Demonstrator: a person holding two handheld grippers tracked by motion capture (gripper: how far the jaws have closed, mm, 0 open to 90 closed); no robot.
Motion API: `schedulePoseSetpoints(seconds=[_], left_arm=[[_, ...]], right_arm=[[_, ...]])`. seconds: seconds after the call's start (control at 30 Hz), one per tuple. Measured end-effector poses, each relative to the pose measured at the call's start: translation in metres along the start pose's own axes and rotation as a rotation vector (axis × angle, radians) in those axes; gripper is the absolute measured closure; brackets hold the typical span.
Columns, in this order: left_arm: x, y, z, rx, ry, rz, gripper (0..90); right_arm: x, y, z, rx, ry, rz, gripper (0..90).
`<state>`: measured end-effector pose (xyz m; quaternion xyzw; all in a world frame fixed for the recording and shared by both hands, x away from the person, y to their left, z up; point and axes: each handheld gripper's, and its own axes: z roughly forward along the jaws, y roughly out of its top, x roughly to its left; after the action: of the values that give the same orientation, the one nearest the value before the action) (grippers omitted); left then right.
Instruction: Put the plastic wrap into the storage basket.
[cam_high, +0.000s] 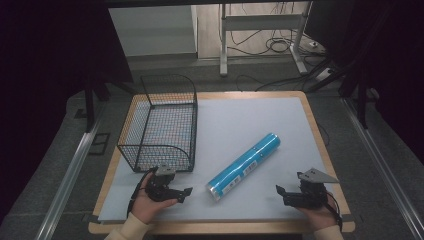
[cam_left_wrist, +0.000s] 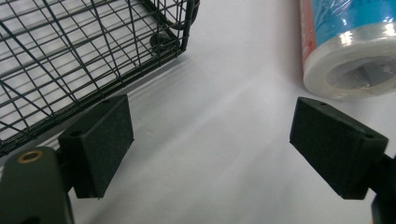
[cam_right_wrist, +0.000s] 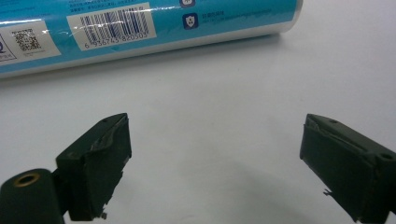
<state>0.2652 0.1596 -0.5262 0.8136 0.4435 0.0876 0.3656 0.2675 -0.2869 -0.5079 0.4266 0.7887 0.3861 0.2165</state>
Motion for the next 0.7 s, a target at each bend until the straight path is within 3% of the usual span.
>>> schedulePoseSetpoints(seconds=[0.23, 0.33, 0.7], left_arm=[[-0.003, 0.004, -0.003, -0.013, -0.002, 0.009, 13.4], [-0.008, 0.008, -0.003, -0.006, -0.011, 0.027, 13.3], [-0.012, 0.022, -0.018, -0.051, -0.028, 0.003, 14.4]], right_arm=[[0.000, 0.000, -0.005, -0.011, -0.005, 0.006, 9.9], [-0.001, -0.001, -0.005, -0.019, -0.036, -0.017, 6.9], [-0.005, -0.003, -0.004, -0.044, -0.002, 0.013, 7.5]])
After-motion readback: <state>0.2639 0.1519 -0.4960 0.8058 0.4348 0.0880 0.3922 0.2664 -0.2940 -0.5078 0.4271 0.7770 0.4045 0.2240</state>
